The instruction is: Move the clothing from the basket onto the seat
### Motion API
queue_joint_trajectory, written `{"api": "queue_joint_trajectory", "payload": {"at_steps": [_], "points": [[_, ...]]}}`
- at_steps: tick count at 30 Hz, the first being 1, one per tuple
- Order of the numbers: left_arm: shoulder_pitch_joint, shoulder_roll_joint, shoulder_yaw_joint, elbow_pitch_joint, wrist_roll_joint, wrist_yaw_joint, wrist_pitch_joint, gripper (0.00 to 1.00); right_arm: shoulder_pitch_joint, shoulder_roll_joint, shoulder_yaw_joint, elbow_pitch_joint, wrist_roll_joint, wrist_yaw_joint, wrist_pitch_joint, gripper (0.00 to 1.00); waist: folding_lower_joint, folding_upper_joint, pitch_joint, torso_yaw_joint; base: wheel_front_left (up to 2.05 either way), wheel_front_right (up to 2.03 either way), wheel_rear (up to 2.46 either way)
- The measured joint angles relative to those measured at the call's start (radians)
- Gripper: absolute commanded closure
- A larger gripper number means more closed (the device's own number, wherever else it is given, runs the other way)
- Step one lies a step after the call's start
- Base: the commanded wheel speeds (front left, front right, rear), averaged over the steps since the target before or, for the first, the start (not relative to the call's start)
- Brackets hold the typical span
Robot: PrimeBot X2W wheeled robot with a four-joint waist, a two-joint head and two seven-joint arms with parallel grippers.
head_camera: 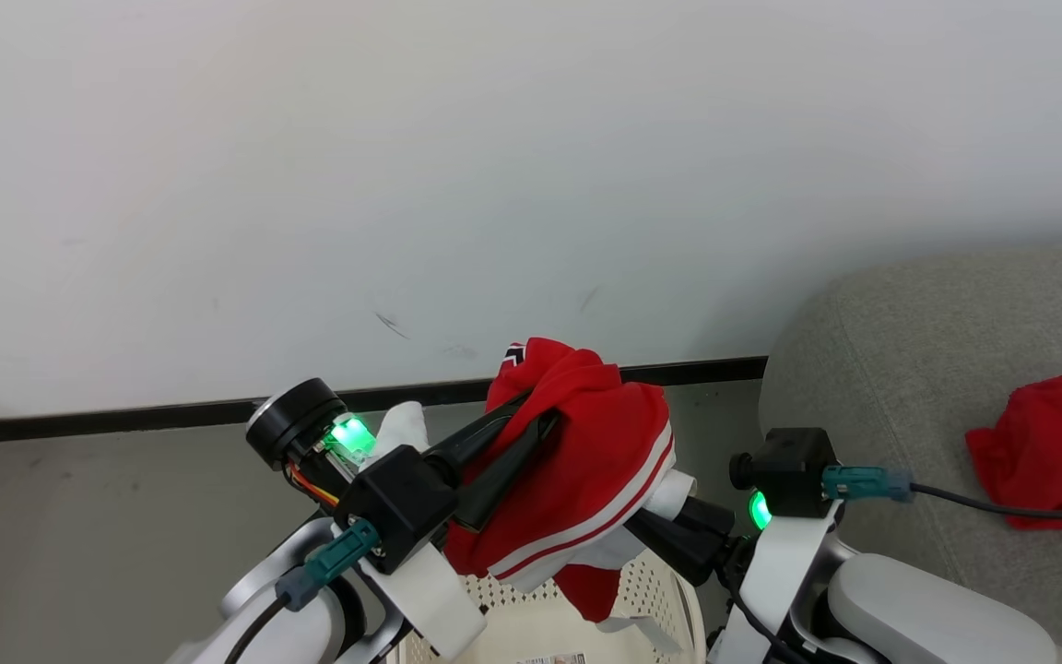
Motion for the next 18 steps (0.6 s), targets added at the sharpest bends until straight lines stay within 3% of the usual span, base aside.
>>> {"api": "queue_joint_trajectory", "payload": {"at_steps": [6, 13, 17, 18], "points": [[0.027, -0.002, 0.009, -0.006, -0.01, 0.01, 0.007, 1.0, -0.018, 0.001, -0.003, 0.034, -0.002, 0.0, -0.009, 1.0, 0.0, 0.0, 0.001, -0.007, 0.0, 0.0, 0.0], [0.068, -0.015, 0.027, -0.004, -0.041, 0.036, 0.007, 1.0, -0.014, -0.006, -0.118, 0.056, -0.002, 0.0, -0.01, 1.0, 0.0001, 0.0, 0.005, -0.021, 0.0, 0.0, 0.0], [0.088, -0.022, 0.03, 0.0, -0.053, 0.045, 0.005, 0.77, -0.014, -0.006, -0.228, 0.035, -0.023, 0.0, -0.01, 1.0, 0.0, 0.0, 0.007, -0.032, 0.0, 0.0, 0.0], [0.091, -0.025, 0.03, 0.002, -0.054, 0.046, 0.001, 0.61, -0.014, -0.005, -0.249, 0.031, -0.029, 0.0, -0.01, 1.0, 0.0, 0.0, 0.008, -0.035, 0.0, 0.0, 0.0]]}}
